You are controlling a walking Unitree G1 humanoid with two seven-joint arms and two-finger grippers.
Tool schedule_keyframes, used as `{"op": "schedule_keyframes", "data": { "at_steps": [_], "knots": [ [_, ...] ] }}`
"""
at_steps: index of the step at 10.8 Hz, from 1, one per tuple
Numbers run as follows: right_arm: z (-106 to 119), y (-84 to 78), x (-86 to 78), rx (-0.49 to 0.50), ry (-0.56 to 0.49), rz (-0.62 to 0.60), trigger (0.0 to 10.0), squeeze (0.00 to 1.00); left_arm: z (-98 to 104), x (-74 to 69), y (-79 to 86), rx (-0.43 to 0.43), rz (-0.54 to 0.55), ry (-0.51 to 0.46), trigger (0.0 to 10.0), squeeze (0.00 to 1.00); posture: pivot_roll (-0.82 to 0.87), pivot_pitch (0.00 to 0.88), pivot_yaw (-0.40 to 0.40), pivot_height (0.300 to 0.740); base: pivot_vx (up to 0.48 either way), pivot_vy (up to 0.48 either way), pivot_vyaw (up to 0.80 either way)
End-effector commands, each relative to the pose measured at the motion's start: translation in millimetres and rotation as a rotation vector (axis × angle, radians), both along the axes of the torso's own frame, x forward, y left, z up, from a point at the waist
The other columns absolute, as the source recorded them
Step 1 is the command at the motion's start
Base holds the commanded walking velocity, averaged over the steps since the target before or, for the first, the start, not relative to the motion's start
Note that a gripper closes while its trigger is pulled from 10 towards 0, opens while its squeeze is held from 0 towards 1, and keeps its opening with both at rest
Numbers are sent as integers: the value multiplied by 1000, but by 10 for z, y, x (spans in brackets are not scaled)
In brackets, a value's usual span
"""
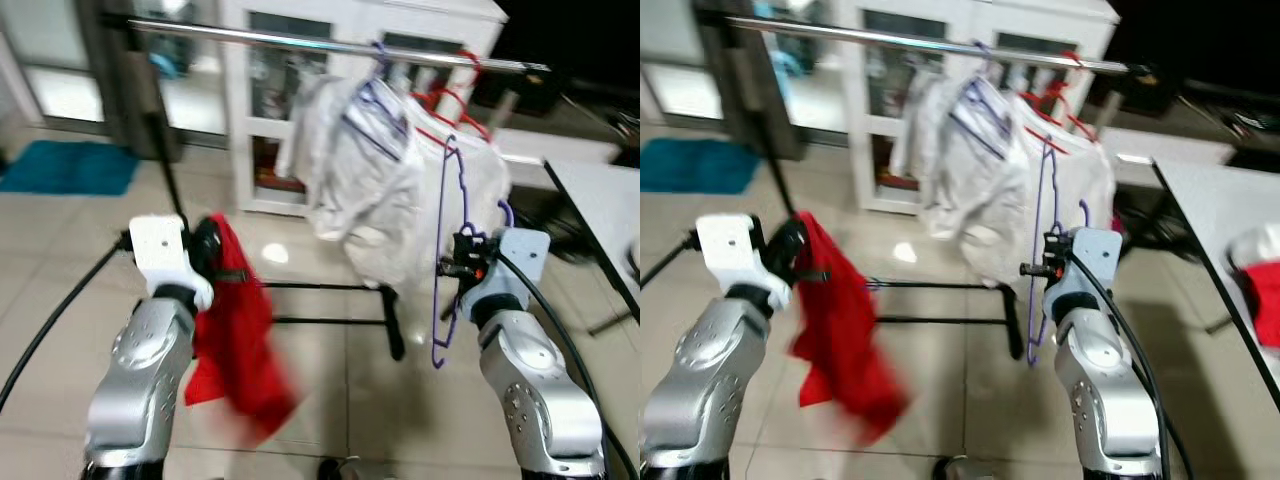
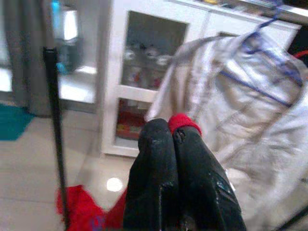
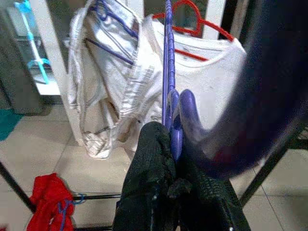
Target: Hang hanger
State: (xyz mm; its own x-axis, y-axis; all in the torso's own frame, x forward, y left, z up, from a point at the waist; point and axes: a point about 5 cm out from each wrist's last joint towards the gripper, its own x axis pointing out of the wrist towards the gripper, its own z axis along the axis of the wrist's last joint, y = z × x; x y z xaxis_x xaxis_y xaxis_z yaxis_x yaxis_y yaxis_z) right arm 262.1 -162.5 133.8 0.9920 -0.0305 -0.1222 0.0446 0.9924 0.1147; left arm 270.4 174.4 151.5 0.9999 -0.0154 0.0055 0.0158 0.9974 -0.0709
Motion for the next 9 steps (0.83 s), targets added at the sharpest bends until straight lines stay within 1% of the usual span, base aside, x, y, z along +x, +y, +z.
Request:
{"op": "schedule_keyframes", "data": {
  "at_steps": [1,2,3,4,5,6,7,8,9],
  "knots": [
    [9,-21,22,20,-9,-10,10000,0,-2,-4,-14,0,13,25,10000,0,-41,25,-94,740,0,0,0],
    [-3,2,22,8,-2,-12,10000,0,-34,-35,-26,-99,-36,42,10000,0,-44,18,-95,740,0,0,0],
    [0,10,34,-13,6,-6,10000,0,-59,-34,-25,-40,-65,44,10000,0,-45,16,-96,740,0,0,-800],
    [1,6,37,-28,11,0,10000,0,-57,-28,-27,-28,-62,50,10000,0,-42,25,-93,740,0,0,-800],
    [-17,29,15,-21,33,39,10000,0,-51,-48,-38,-26,-83,69,10000,0,-40,30,-93,740,0,0,-800],
    [-27,53,-3,0,41,44,10000,0,-76,-69,-8,-46,-79,91,10000,0,-44,22,-92,740,0,0,-800],
    [-2,76,2,32,19,51,10000,0,-101,-74,-8,-76,-90,115,10000,0,-44,22,-92,740,0,0,-800],
    [95,103,29,63,-42,90,10000,0,-197,-75,19,-121,-80,214,10000,0,-44,24,-82,740,0,0,-800],
    [77,78,24,41,-34,81,10000,0,-201,-89,29,-86,-61,221,10000,0,-43,25,-82,740,0,0,-800]
  ]
}}
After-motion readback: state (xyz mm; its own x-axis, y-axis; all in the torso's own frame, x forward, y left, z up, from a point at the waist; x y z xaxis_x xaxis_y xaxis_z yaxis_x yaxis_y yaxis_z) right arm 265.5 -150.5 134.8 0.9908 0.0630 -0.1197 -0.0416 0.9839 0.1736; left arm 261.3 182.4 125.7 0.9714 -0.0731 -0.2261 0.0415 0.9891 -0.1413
